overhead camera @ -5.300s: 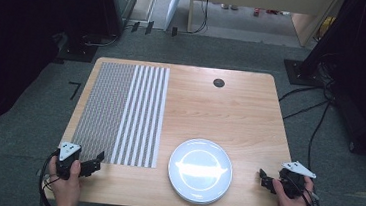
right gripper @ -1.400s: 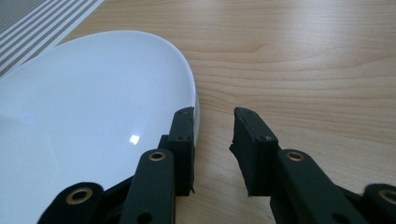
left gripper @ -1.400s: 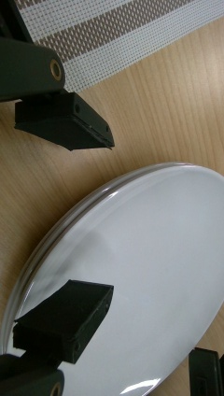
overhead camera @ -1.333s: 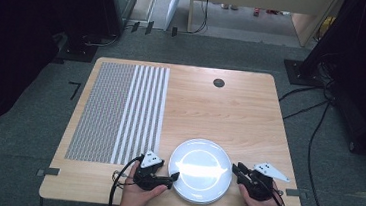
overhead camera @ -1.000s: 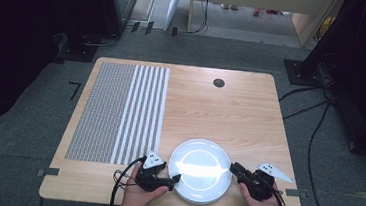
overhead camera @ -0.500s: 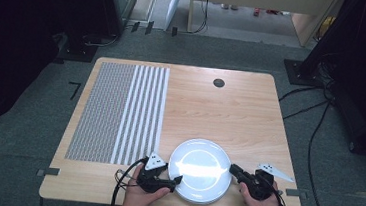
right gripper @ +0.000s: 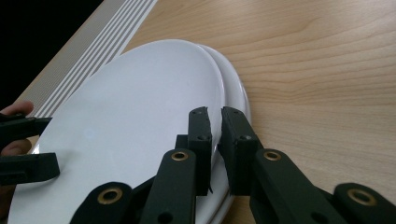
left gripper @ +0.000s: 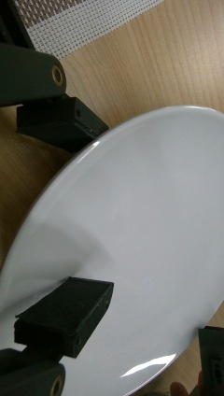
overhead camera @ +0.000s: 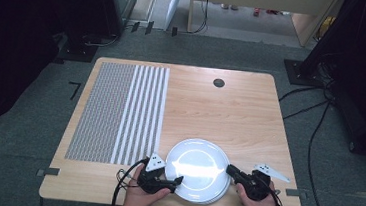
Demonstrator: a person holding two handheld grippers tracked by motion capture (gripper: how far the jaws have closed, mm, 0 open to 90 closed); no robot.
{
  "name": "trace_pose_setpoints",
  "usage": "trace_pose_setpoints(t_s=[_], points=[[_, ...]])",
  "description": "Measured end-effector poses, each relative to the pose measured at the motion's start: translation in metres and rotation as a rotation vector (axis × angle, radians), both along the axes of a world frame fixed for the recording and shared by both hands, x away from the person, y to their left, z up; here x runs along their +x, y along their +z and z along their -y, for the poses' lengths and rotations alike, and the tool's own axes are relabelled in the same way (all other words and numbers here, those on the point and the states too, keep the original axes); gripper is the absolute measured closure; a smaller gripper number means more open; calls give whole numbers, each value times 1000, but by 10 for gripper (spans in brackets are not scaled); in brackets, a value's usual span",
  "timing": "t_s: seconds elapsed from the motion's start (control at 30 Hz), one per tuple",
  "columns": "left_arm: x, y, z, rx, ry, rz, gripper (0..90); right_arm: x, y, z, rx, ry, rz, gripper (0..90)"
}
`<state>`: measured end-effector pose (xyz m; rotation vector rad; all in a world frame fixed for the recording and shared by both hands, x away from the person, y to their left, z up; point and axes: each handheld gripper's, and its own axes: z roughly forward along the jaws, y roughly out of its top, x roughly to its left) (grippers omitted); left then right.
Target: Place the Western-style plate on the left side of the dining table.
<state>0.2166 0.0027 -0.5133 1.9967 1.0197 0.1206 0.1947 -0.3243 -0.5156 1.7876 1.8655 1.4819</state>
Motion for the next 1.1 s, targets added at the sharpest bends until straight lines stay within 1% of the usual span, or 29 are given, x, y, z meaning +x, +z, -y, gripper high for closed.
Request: trace_pose_setpoints(t_s=[0.1,0.2,0.3,0.47,0.6,0.63,0.67,0.77,0.9,0.93,1.0,1.1], points=[[0,0,-2,-5,1,1,266,0,0,-2,-6,5,4,836],[1,1,-4,-12,7,2,270,0,-1,-3,4,13,1,835],[2,2,-8,-15,19,5,301,1,-1,-5,8,21,-4,834],[1,4,-15,-32,43,9,337,3,-1,-7,17,28,-8,831],[-2,7,-22,-45,66,24,375,6,-2,-9,24,32,-9,825],[-2,8,-25,-50,74,31,397,9,-2,-10,27,32,-12,823],[-3,9,-27,-54,79,35,397,9,-2,-10,27,32,-12,823],[-4,10,-33,-70,90,37,423,12,-3,-11,38,25,-17,823],[-8,11,-40,-73,99,40,467,17,-4,-11,55,17,-32,823],[-9,11,-41,-73,99,39,491,20,-5,-12,66,15,-44,823],[-11,10,-44,-71,97,35,503,22,-5,-12,69,13,-48,823],[-13,10,-47,-88,94,26,520,26,-8,-14,84,13,-67,815]])
